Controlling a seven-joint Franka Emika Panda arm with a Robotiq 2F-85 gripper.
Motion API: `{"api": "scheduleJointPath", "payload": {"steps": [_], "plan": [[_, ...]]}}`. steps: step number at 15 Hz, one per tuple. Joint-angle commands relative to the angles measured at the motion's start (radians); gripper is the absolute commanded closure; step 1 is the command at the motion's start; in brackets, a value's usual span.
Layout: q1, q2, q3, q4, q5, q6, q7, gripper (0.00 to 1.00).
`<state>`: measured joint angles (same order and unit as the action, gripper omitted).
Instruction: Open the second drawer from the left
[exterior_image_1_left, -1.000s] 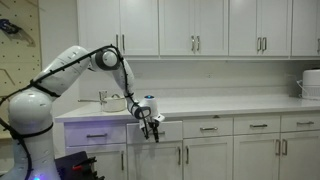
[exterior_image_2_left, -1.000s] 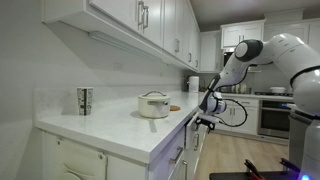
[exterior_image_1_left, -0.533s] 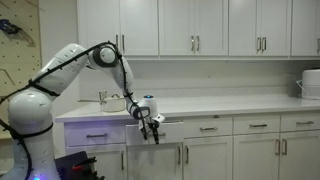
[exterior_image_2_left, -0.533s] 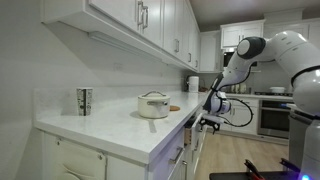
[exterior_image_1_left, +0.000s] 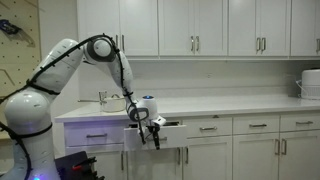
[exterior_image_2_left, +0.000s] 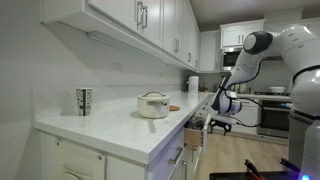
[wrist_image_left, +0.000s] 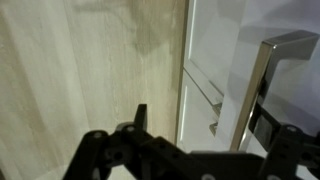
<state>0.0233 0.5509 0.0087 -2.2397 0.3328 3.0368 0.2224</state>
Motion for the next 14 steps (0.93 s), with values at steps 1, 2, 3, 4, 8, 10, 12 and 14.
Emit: {"api": "scheduleJointPath", "payload": {"steps": [1, 2, 3, 4, 8, 10, 12, 14], "plan": [[0.006, 0.007, -0.123, -0.099, -0.064, -0.014, 0.012, 0.0], [-0.004, -0.001, -0.123, -0.114, -0.063, -0.006, 0.002, 0.0], [-0.015, -0.005, -0.124, -0.123, -0.064, -0.002, -0.008, 0.0], [-0.024, -0.012, -0.125, -0.133, -0.064, 0.0, -0.015, 0.0], [-0.052, -0.031, -0.131, -0.165, -0.069, 0.01, -0.044, 0.0], [-0.063, -0.038, -0.134, -0.176, -0.071, 0.011, -0.056, 0.0], [-0.071, -0.049, -0.137, -0.189, -0.074, 0.014, -0.064, 0.0], [-0.083, -0.056, -0.138, -0.2, -0.076, 0.016, -0.075, 0.0]]}}
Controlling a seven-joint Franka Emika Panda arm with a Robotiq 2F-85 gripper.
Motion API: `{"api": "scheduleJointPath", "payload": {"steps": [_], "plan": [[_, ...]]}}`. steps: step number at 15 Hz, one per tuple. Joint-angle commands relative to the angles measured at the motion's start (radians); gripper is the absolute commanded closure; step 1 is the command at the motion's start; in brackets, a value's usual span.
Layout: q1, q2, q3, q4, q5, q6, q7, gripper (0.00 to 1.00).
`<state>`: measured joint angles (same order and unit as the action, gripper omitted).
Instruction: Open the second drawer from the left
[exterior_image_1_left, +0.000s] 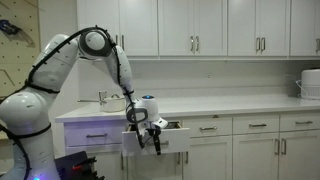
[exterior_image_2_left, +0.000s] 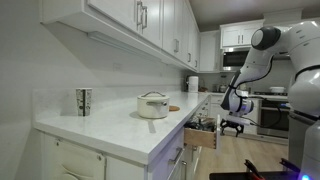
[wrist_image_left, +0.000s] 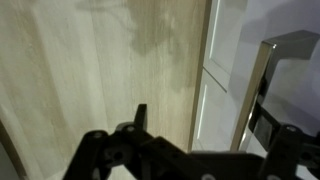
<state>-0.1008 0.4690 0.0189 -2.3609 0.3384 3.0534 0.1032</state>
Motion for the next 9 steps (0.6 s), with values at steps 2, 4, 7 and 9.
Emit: {"api": "scheduleJointPath", "payload": {"steps": [2, 4, 7, 9], "plan": [[0.031, 0.021, -0.15, -0.09, -0.084, 0.006, 0.033, 0.0], [0.015, 0.015, -0.147, -0.102, -0.082, 0.01, 0.021, 0.0], [-0.003, 0.005, -0.148, -0.12, -0.082, 0.02, 0.006, 0.0], [-0.014, -0.002, -0.151, -0.13, -0.084, 0.025, -0.005, 0.0]]}}
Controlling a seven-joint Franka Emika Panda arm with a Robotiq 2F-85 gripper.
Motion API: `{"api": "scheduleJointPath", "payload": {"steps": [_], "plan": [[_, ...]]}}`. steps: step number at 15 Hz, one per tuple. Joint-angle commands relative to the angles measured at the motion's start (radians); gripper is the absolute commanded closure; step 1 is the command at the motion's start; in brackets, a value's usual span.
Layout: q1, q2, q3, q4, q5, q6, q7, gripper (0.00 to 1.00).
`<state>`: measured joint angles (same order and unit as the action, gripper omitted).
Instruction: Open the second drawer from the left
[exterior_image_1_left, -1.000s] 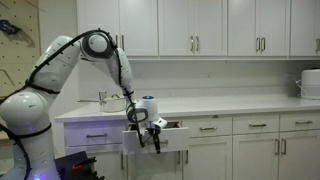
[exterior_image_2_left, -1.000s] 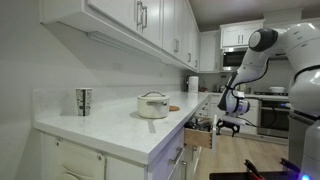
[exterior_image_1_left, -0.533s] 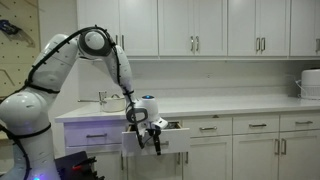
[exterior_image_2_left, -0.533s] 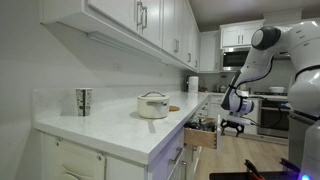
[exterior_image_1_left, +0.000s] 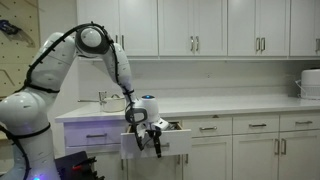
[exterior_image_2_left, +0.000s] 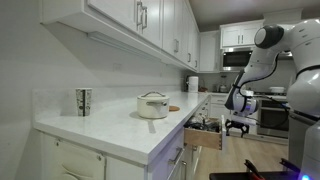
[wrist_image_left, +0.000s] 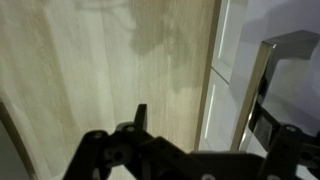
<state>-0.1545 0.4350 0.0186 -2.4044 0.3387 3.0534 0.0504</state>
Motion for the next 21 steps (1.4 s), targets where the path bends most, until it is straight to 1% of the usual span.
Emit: {"api": "scheduleJointPath", "payload": {"steps": [1, 10, 17, 18, 21], "plan": [[0.032, 0.027, -0.151, -0.092, -0.083, 0.026, 0.043, 0.0], [-0.024, 0.005, -0.154, -0.127, -0.082, 0.044, -0.004, 0.0], [-0.082, -0.016, -0.136, -0.152, -0.054, 0.057, -0.056, 0.0], [-0.077, -0.019, -0.141, -0.155, -0.011, 0.06, -0.097, 0.0], [-0.108, -0.022, -0.125, -0.159, 0.066, 0.062, -0.186, 0.0]]}}
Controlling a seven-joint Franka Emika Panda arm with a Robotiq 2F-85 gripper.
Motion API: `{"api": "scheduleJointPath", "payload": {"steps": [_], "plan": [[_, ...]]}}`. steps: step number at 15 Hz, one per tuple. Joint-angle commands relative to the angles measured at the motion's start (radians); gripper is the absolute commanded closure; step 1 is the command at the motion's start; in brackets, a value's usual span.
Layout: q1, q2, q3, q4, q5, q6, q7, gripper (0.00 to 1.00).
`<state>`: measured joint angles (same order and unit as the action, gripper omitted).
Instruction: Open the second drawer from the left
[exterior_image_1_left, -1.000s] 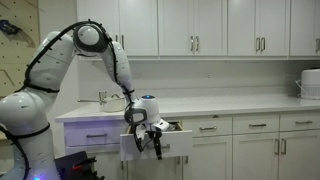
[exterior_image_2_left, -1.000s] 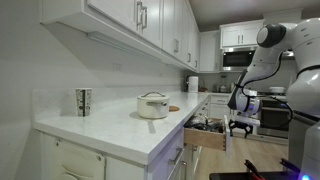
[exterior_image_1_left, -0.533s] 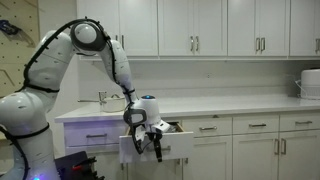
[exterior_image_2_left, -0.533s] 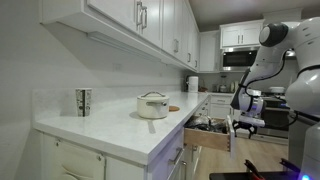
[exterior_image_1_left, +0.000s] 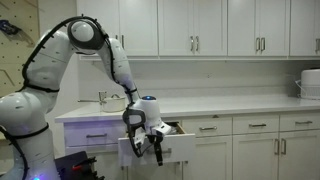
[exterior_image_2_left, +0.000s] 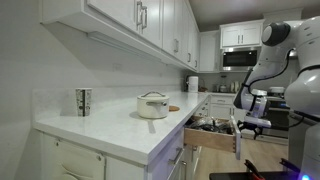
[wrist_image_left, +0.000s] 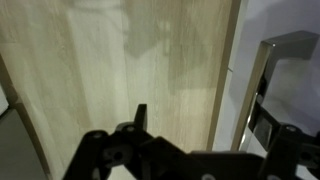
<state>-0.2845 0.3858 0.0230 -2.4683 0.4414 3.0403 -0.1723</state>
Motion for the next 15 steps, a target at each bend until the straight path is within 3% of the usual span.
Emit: {"api": "scheduleJointPath", "payload": {"steps": [1, 6, 7, 8, 15], "plan": [[0.008, 0.026, -0.122, -0.096, -0.007, 0.074, 0.002, 0.0], [-0.076, 0.029, -0.089, -0.091, 0.145, 0.066, -0.198, 0.0], [-0.091, -0.008, -0.004, -0.002, 0.182, -0.047, -0.265, 0.0], [-0.108, -0.009, -0.002, 0.009, 0.204, -0.075, -0.307, 0.0], [-0.116, 0.024, 0.024, 0.043, 0.212, -0.103, -0.298, 0.0]]}}
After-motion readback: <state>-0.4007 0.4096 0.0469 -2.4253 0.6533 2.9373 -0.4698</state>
